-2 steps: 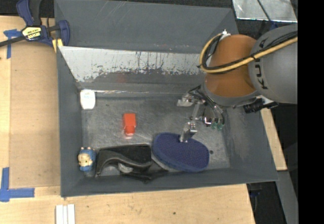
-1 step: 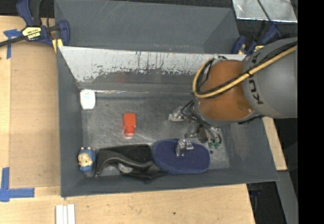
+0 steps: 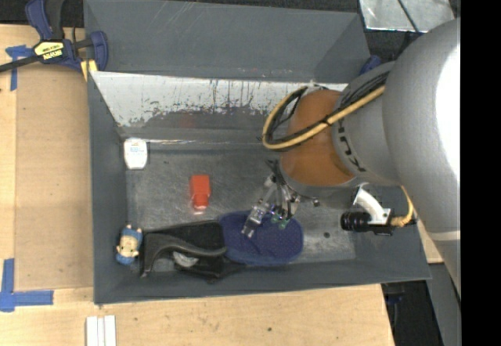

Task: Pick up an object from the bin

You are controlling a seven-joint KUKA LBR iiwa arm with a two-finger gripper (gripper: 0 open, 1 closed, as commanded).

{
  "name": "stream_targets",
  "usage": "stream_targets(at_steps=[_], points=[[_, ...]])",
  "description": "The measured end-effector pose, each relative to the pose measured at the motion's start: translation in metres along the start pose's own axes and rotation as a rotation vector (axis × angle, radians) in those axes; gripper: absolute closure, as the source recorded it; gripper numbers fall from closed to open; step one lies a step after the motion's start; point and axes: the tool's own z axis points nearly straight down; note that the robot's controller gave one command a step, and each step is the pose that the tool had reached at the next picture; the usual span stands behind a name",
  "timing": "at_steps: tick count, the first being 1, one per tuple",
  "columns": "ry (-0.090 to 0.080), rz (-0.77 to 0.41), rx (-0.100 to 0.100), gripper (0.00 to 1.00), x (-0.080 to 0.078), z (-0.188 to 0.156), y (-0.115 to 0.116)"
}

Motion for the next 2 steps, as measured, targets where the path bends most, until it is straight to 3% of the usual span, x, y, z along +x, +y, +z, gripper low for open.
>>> stream_targets(at_steps=[1,2], points=[[0.006,-0.003,-0.013,1.00,0.003,-0.003,0.008],[0.015,-0.005,-0.017,1.00,-0.002,-0.127,0.007]])
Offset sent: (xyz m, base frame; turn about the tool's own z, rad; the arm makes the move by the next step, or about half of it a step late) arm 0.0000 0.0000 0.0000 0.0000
